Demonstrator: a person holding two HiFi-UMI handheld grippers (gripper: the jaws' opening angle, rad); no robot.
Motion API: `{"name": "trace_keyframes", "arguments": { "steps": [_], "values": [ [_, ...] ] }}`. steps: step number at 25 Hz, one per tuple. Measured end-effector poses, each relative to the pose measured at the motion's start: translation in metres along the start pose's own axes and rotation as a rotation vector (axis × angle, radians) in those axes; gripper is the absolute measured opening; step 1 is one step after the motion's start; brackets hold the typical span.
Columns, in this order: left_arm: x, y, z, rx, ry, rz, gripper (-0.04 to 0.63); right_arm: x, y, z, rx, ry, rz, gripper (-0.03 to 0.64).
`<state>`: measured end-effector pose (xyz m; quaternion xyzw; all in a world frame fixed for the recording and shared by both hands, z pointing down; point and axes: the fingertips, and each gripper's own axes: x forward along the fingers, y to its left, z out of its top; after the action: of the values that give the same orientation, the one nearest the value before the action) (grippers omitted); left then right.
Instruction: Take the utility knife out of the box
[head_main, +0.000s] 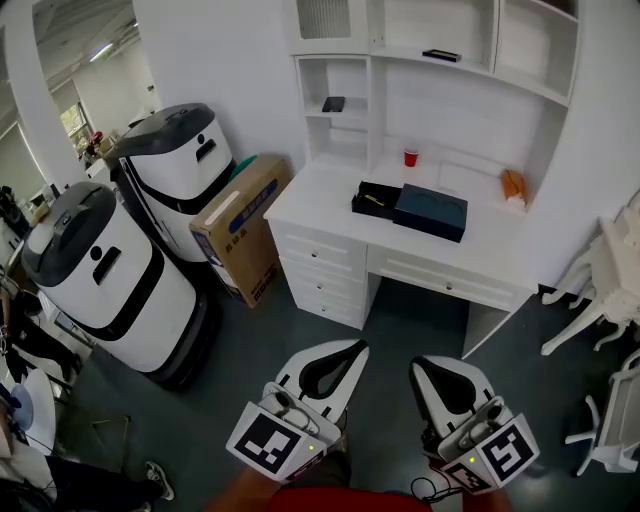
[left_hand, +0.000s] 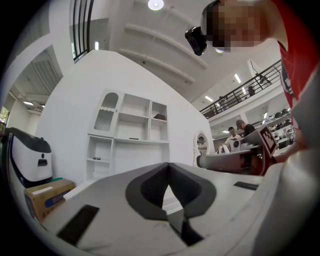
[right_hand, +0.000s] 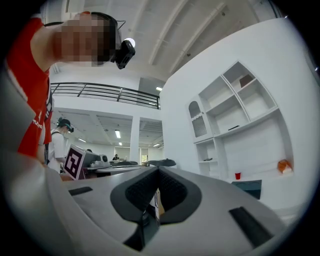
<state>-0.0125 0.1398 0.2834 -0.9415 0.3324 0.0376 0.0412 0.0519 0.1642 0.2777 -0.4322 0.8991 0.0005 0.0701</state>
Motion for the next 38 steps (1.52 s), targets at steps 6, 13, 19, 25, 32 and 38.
{"name": "trace_keyframes", "arguments": {
  "steps": [6,13,19,25,32,38],
  "values": [
    [0.037,0.085,0.003,0.012,-0.042,-0.023,0.009,0.081,-0.038,-0.003,-0.011,-0.001,-0.024,0.007],
    [0.072,0.156,-0.008,-0.021,0.003,-0.042,0.009,0.147,-0.074,-0.008,-0.027,0.015,-0.054,0.008],
    [0.103,0.201,-0.015,-0.01,-0.029,-0.03,0.009,0.188,-0.107,-0.018,-0.032,0.03,-0.052,0.008],
    [0.155,0.233,-0.036,-0.05,0.046,-0.03,0.009,0.234,-0.162,-0.026,-0.033,0.031,-0.028,0.008],
    [0.23,0.287,-0.047,0.007,0.01,-0.005,0.009,0.29,-0.237,-0.033,-0.028,0.039,0.008,0.008],
    [0.281,0.323,-0.061,0.009,0.023,0.025,0.009,0.329,-0.288,-0.039,-0.035,0.056,0.045,0.008]
  ]
}}
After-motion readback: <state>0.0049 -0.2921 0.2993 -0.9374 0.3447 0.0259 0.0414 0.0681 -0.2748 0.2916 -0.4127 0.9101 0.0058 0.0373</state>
